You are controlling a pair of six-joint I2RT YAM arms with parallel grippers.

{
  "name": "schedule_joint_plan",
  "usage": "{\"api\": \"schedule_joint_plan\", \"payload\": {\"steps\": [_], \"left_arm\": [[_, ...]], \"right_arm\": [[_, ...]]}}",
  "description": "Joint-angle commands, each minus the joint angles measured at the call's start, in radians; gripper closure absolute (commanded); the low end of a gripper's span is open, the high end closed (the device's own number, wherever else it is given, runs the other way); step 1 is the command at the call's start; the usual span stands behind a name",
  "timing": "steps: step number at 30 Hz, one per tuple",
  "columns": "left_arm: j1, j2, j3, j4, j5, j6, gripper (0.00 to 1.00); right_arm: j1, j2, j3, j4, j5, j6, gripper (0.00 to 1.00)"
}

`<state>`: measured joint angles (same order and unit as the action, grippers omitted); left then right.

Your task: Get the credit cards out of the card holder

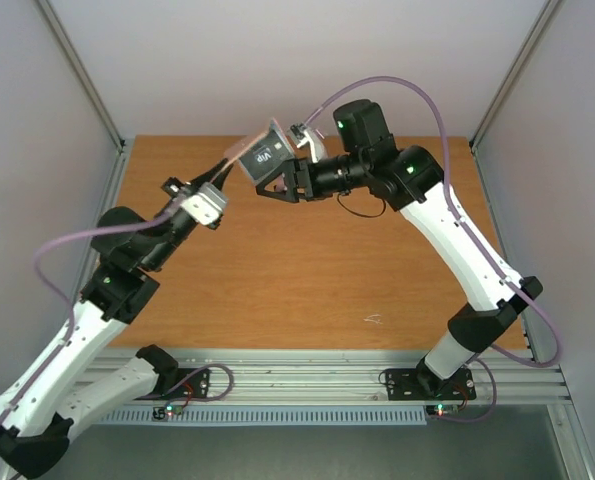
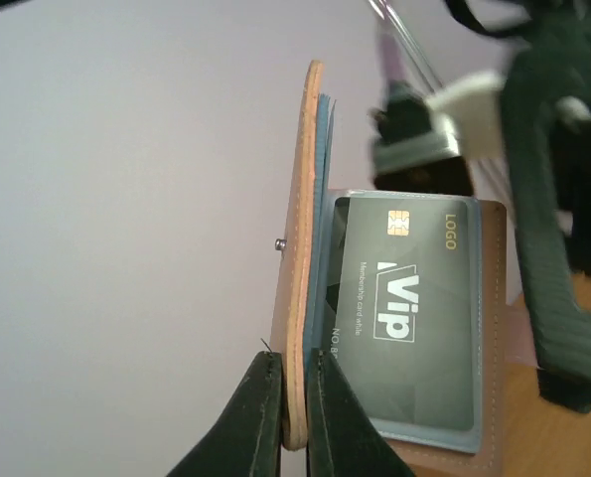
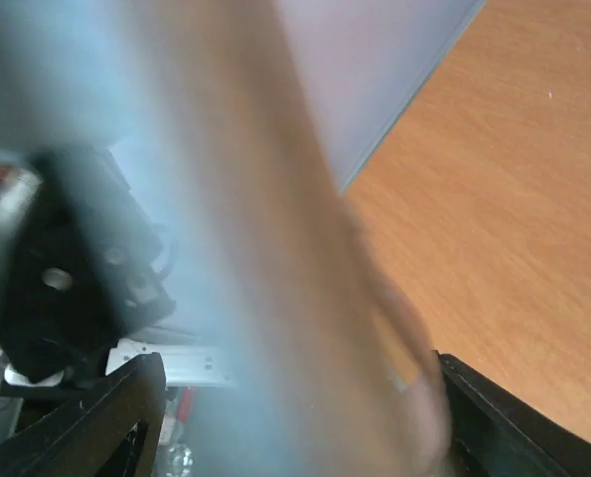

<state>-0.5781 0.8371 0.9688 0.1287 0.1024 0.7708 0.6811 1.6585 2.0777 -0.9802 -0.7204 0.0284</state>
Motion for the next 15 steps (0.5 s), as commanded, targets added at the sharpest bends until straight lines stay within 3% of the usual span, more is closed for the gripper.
{"api": "schedule_joint_plan", "payload": {"steps": [1,6,11,13,15], "left_arm": [[0.001,-0.061,0.092,-0.174,0.0,-0.537,1.0],[0.003,-0.095,0.1,-0.197,0.05,-0.749,1.0],[0.015,-0.114,0.1,-0.207,0.059,-0.889,1.0],[0.024,-0.12,0.1,-0.208,0.071,-0.926,1.0],[0.032,-0.124,0.098,-0.211,0.082,-0.972,1.0]], "right_arm": [[0.003,-0.089,-0.171,0.294,-0.027,0.034,0.27],[-0.005,-0.119,-0.267,0.466,0.021,0.085,0.24],[-0.009,-0.131,-0.325,0.69,-0.135,0.121,0.22],[-0.009,-0.134,-0.344,0.732,-0.143,0.132,0.31],[-0.011,-0.138,-0.361,0.755,-0.127,0.137,0.51]]}}
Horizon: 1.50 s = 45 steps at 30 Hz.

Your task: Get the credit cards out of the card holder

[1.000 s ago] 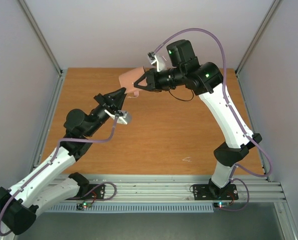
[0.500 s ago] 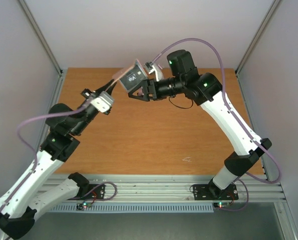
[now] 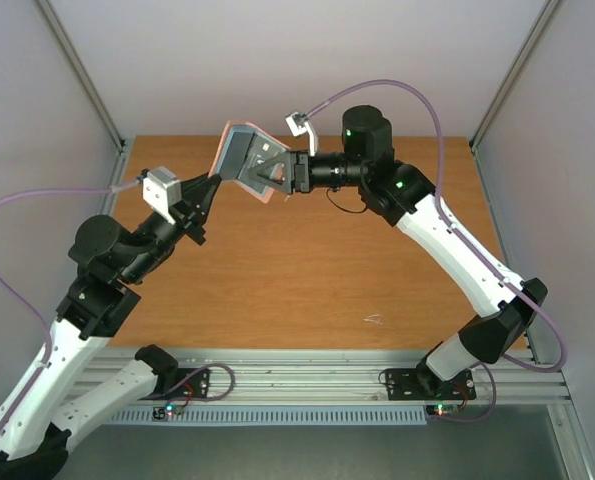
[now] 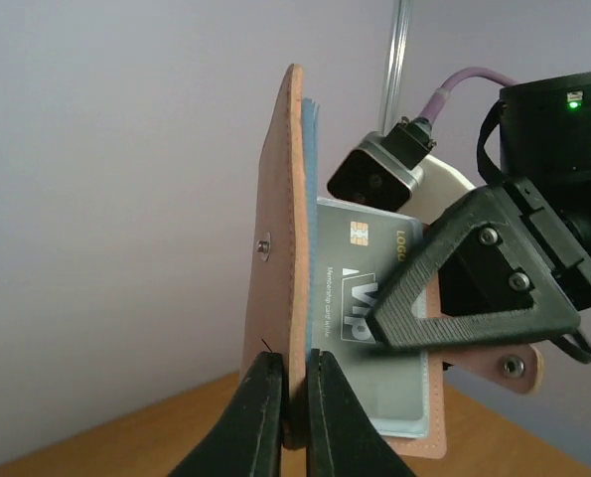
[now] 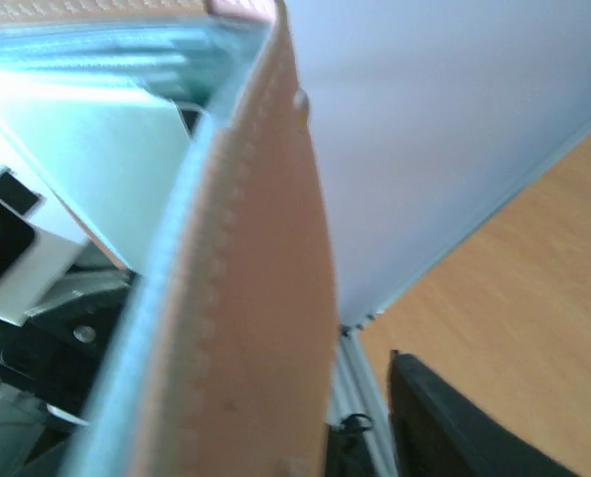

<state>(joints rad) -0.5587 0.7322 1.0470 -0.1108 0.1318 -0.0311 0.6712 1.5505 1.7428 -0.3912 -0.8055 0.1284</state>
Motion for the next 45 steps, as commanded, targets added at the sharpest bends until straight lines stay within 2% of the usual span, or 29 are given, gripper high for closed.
{"api": "schedule_joint_plan", "payload": {"steps": [1,3,5,7,9,15,19,24,28,32,35,39,42,45], "left_arm": [[0.018,-0.021,0.017,0.026,0.053,-0.187,1.0],[0.031,-0.025,0.015,0.011,0.033,-0.244,1.0],[0.05,-0.03,0.009,-0.002,0.022,-0.286,1.0],[0.062,-0.042,-0.008,-0.006,0.036,-0.297,1.0],[0.071,-0.053,-0.02,-0.021,0.014,-0.302,0.91],[0.106,-0.063,-0.023,-0.045,-0.053,-0.267,0.75],[0.108,-0.06,-0.024,-0.056,-0.006,-0.254,0.68],[0.108,-0.05,-0.027,-0.054,0.121,-0.254,0.61],[0.108,-0.043,-0.036,-0.045,0.209,-0.269,0.59],[0.108,-0.023,-0.041,-0.001,0.327,-0.287,0.54],[0.108,-0.013,-0.039,-0.006,0.288,-0.317,0.53],[0.108,-0.017,-0.035,-0.019,0.274,-0.283,0.52],[0.108,-0.019,-0.029,-0.021,0.314,-0.254,0.48],[0.108,-0.03,-0.021,-0.059,0.28,-0.261,0.45]], "right_arm": [[-0.001,-0.032,-0.031,0.17,-0.04,0.035,0.64],[-0.001,-0.037,-0.033,0.17,-0.043,0.024,0.8],[-0.005,-0.044,-0.03,0.146,-0.047,0.0,0.92],[-0.014,-0.052,-0.02,0.093,-0.05,-0.037,0.99],[-0.025,-0.057,-0.008,0.036,-0.084,-0.094,0.99],[-0.026,-0.071,0.061,-0.16,-0.255,-0.315,0.99],[-0.026,-0.065,0.104,-0.267,-0.285,-0.399,0.99],[-0.026,-0.055,0.125,-0.28,-0.325,-0.422,0.99],[-0.025,-0.044,0.138,-0.267,-0.354,-0.43,0.99],[-0.023,-0.012,0.162,-0.253,-0.313,-0.407,0.99],[-0.013,0.017,0.183,-0.236,-0.325,-0.394,0.99],[-0.003,0.021,0.179,-0.223,-0.322,-0.4,0.99],[-0.001,0.03,0.187,-0.258,-0.287,-0.416,0.99],[-0.001,0.023,0.192,-0.295,-0.23,-0.436,0.99]]}}
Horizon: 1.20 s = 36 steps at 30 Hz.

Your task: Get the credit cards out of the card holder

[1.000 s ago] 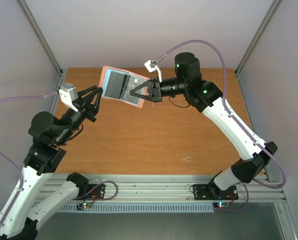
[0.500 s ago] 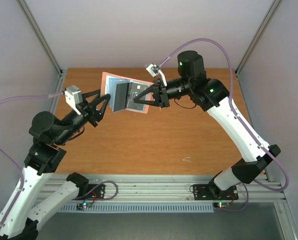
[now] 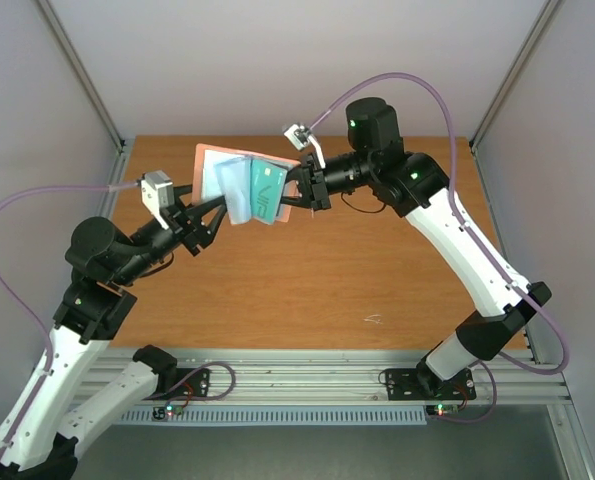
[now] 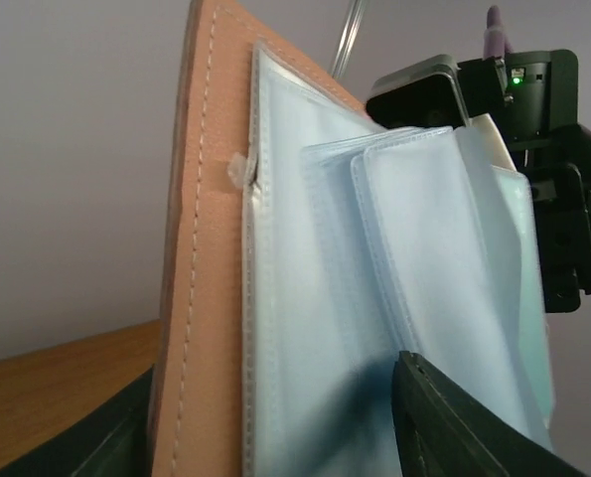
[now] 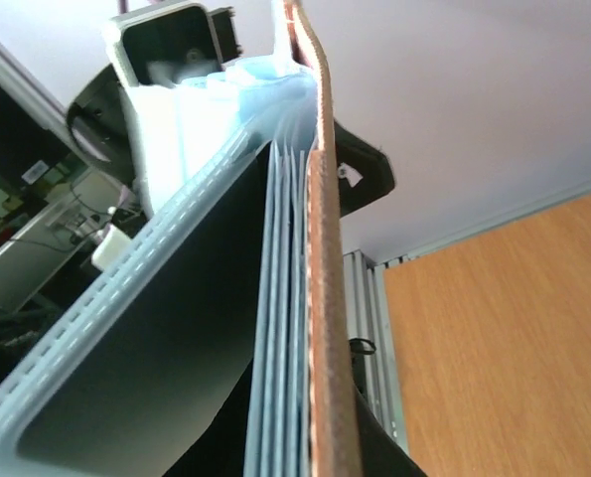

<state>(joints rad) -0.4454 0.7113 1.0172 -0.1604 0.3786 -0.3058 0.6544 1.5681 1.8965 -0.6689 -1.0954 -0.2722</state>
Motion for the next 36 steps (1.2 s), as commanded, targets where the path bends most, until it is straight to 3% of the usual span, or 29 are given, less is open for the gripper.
{"api": "schedule_joint_plan", "payload": {"steps": [1,5,10,17,19,20,27,34,35,36], "left_arm": [[-0.006,-0.015,0.014,-0.031,0.013,0.018,0.44],[-0.004,-0.046,0.026,-0.08,-0.026,0.08,0.44],[-0.003,-0.074,0.031,-0.146,0.0,0.107,0.35],[-0.002,-0.064,0.045,-0.116,0.133,0.14,0.15],[-0.002,-0.047,0.038,-0.088,0.184,0.13,0.02],[-0.003,-0.038,0.039,-0.078,0.2,0.125,0.01],[-0.003,0.053,0.118,-0.124,0.013,0.158,0.01],[-0.003,0.081,0.139,-0.179,-0.019,0.183,0.01],[-0.003,0.08,0.138,-0.189,-0.04,0.178,0.02],[-0.003,0.077,0.135,-0.192,-0.06,0.179,0.11]], "right_arm": [[0.015,0.002,0.045,-0.04,0.077,-0.047,0.99],[0.015,0.003,0.073,-0.122,0.093,-0.082,0.99],[0.015,0.027,0.143,-0.256,0.167,-0.123,0.99],[0.019,0.062,0.209,-0.315,0.309,-0.068,0.99],[0.03,0.072,0.222,-0.32,0.34,-0.054,0.99],[0.036,0.077,0.229,-0.325,0.347,-0.053,0.99],[0.081,0.12,0.292,-0.352,0.393,-0.046,0.99],[0.099,0.148,0.328,-0.36,0.385,-0.044,0.99],[0.099,0.147,0.329,-0.359,0.37,-0.05,0.99],[0.098,0.143,0.328,-0.358,0.355,-0.059,0.99]]}}
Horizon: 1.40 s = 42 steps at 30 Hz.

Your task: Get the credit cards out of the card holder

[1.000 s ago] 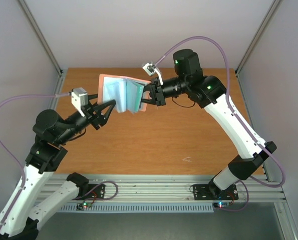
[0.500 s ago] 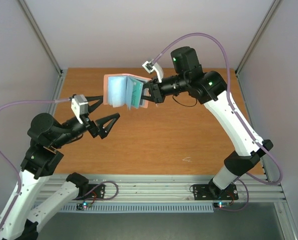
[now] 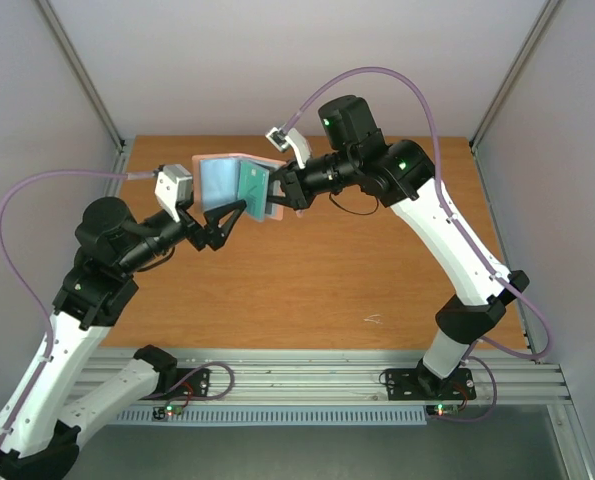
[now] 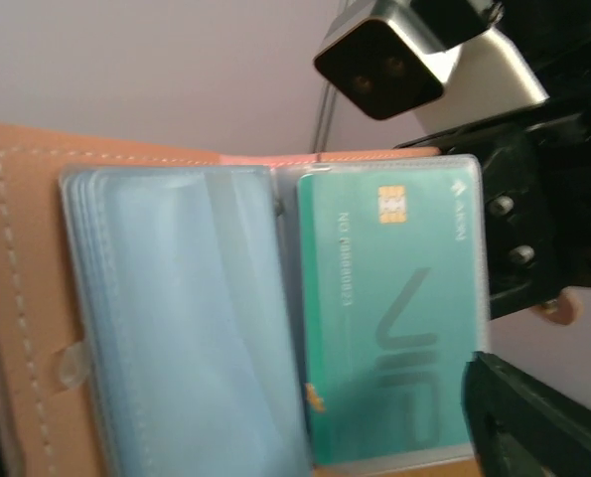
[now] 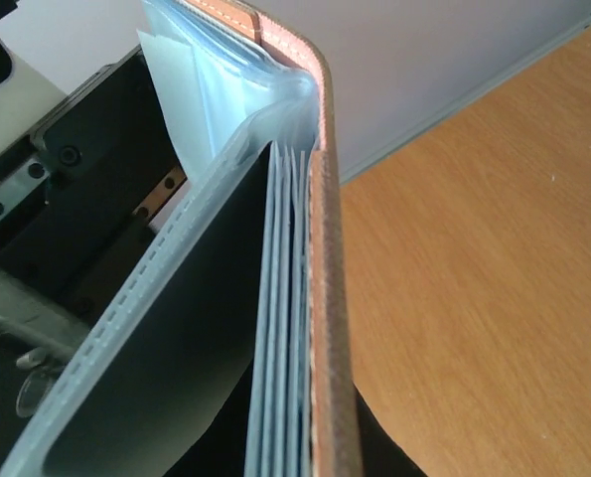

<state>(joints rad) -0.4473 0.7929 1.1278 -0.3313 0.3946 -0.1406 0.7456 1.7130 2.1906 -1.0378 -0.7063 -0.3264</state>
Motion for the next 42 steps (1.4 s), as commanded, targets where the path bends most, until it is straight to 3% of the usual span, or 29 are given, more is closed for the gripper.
{"api": "schedule_joint_plan", "payload": {"steps": [1,4,9,11,13,17,20,29,31,38,41,42], "left_arm": [[-0.001,-0.012,0.021,-0.02,-0.096,0.019,0.24],[0.0,-0.035,0.007,-0.002,-0.109,0.01,0.59],[0.001,-0.07,-0.024,0.046,0.024,-0.028,0.99],[0.001,-0.073,-0.028,0.046,0.04,-0.057,1.0],[0.001,-0.074,-0.029,0.036,0.009,-0.095,1.0],[0.001,-0.08,-0.026,0.012,-0.084,-0.042,1.0],[0.001,-0.086,-0.018,-0.01,-0.084,0.047,1.0],[0.001,-0.085,-0.027,0.016,-0.057,0.047,1.0],[0.001,-0.088,-0.028,0.01,-0.062,0.039,1.0],[0.004,-0.09,-0.035,0.009,-0.114,0.026,1.0],[0.011,-0.095,-0.041,0.011,-0.167,-0.016,1.0],[0.013,-0.096,-0.047,0.009,-0.203,-0.023,1.0]], "right_arm": [[0.007,-0.007,0.032,0.01,-0.05,-0.019,0.99],[0.004,-0.021,0.026,-0.006,-0.078,-0.062,0.99],[-0.003,-0.026,0.022,-0.026,-0.167,-0.101,0.98],[-0.006,-0.033,0.015,-0.03,-0.197,-0.122,0.87],[-0.034,-0.063,-0.053,0.0,-0.234,-0.141,0.67],[-0.175,-0.21,-0.393,0.36,-0.379,-0.013,0.36],[-0.204,-0.265,-0.511,0.479,-0.389,0.034,0.19],[-0.148,-0.237,-0.58,0.759,-0.341,0.183,0.12],[-0.139,-0.223,-0.579,0.805,-0.355,0.216,0.19],[-0.136,-0.2,-0.565,0.811,-0.397,0.235,0.77],[-0.139,-0.202,-0.564,0.764,-0.4,0.213,0.97],[-0.141,-0.203,-0.562,0.753,-0.401,0.211,0.99]]}}
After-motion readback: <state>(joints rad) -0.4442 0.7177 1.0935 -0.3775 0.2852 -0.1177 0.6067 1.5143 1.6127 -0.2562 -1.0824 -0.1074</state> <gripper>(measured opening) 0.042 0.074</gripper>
